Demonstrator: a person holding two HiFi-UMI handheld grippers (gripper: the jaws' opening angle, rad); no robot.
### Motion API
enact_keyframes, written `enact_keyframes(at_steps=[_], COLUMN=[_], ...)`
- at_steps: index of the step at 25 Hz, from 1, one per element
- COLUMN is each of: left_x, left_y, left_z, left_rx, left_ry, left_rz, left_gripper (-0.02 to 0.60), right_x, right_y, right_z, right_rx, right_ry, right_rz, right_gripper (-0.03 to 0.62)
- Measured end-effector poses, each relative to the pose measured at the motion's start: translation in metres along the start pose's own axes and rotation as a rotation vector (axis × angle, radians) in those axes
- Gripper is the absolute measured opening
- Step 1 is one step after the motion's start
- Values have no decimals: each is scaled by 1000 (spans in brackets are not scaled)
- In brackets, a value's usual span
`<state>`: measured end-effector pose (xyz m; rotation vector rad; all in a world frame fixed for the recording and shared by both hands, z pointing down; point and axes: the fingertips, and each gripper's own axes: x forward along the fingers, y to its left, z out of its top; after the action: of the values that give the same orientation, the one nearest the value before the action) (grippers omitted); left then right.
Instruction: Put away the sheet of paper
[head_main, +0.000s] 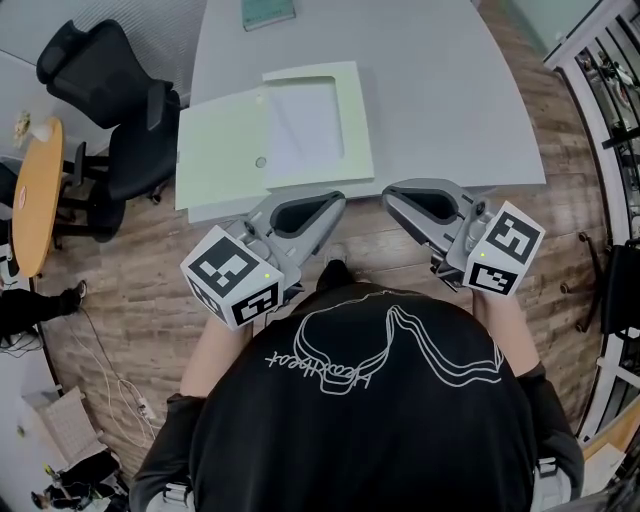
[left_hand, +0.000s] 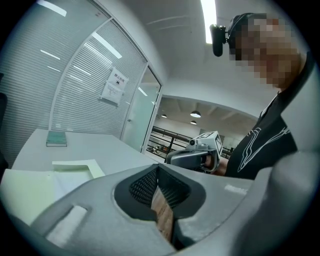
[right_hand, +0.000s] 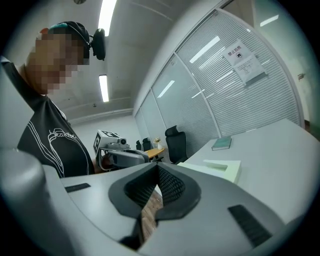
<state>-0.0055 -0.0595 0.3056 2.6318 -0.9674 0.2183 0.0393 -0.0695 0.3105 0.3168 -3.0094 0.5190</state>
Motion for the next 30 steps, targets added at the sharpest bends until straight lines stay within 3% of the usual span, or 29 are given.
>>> enact_keyframes(at_steps=[30], left_x=[-18], left_y=[-62], left_z=[8], left_rx=[89], left_ry=[-66], left_rz=[8], left_gripper=[11], right_x=[-38], right_y=[57], right_z=[4], right_rx=[-73], right_ry=[-47], right_rz=[11], right_gripper=[8])
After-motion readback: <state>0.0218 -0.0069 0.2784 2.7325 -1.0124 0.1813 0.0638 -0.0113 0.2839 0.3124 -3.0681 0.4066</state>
